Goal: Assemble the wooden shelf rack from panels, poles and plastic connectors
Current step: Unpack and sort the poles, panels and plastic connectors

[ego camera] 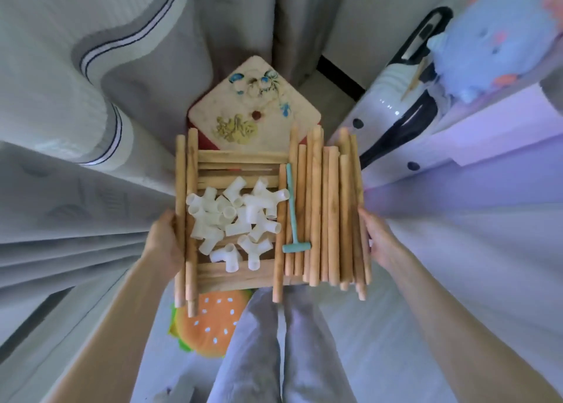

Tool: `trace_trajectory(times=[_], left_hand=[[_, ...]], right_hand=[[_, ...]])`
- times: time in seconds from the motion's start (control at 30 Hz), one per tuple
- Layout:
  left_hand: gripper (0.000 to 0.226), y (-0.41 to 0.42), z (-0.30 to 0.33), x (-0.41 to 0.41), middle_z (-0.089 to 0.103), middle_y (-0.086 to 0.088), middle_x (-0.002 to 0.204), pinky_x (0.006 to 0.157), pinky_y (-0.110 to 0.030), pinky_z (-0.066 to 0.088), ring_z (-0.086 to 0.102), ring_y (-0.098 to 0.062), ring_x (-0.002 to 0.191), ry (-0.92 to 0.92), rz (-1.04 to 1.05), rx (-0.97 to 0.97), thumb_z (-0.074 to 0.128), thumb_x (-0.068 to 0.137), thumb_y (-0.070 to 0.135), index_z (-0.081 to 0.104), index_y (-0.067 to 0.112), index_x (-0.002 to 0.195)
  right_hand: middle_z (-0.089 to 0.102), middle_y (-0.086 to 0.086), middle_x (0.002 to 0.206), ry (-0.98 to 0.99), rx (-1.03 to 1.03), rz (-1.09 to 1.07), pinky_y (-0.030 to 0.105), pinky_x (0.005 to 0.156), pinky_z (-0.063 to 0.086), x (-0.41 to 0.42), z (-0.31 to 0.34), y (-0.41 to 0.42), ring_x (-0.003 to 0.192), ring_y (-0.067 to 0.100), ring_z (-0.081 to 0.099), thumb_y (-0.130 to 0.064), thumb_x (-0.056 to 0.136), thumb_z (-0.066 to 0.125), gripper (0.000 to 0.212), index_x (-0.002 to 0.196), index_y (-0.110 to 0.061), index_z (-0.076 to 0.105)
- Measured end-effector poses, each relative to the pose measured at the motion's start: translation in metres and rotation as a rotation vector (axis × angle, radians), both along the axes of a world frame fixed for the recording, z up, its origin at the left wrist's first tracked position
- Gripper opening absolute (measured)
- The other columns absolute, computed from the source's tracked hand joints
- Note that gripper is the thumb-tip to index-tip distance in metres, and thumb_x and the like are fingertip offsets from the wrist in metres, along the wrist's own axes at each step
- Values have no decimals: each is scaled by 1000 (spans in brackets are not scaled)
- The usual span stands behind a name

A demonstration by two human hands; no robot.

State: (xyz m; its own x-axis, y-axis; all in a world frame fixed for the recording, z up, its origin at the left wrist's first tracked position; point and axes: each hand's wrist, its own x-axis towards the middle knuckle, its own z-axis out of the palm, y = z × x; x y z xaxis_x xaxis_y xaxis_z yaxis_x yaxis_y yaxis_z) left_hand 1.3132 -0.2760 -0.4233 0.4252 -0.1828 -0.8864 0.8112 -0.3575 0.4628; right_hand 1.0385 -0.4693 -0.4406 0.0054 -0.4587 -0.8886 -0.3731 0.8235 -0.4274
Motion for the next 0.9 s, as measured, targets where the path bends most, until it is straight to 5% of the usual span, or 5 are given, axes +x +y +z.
trace_trajectory(times=[0.17, 0.4, 0.57, 0.77, 0.9], left_hand=[[34, 16, 16, -32, 57, 1, 53, 60, -25, 41, 54, -12, 54, 16, -164, -7, 32, 97, 27, 52, 16, 73], [32, 32, 22, -92, 60, 4, 50, 55, -25, 43, 59, -9, 45, 16, -338, -1, 33, 96, 25, 55, 16, 74], [30, 41, 23, -148, 63, 1, 61, 61, -26, 44, 62, -10, 51, 43, -497, -42, 36, 95, 23, 59, 14, 77], [28, 36, 12, -227, 57, -5, 78, 68, -26, 45, 56, -16, 71, 104, -701, -45, 34, 95, 18, 57, 10, 82], [27, 15, -1, -285, 61, -1, 63, 64, -23, 45, 59, -12, 61, 131, -848, -21, 37, 95, 19, 57, 9, 80]], right_hand=[[62, 3, 109, 4, 53, -150, 21, 50, 42, -60, 10, 55, 65, 4, 60, -41, 98, 41, 38, 121, -16, 56], [65, 0, 102, -3, 52, -283, 26, 62, 41, -145, 11, 128, 78, 7, 58, -43, 97, 42, 38, 122, -17, 57], [60, 8, 125, 1, 66, -411, 41, 102, 42, -213, 3, 189, 109, 23, 58, -47, 97, 40, 48, 129, -14, 53], [54, 10, 132, 64, 67, -662, 45, 107, 37, -294, 1, 264, 120, 27, 52, -49, 96, 40, 54, 134, -11, 47], [56, 11, 128, 86, 54, -879, 40, 99, 42, -336, -6, 304, 114, 27, 54, -44, 97, 41, 51, 133, -8, 47]])
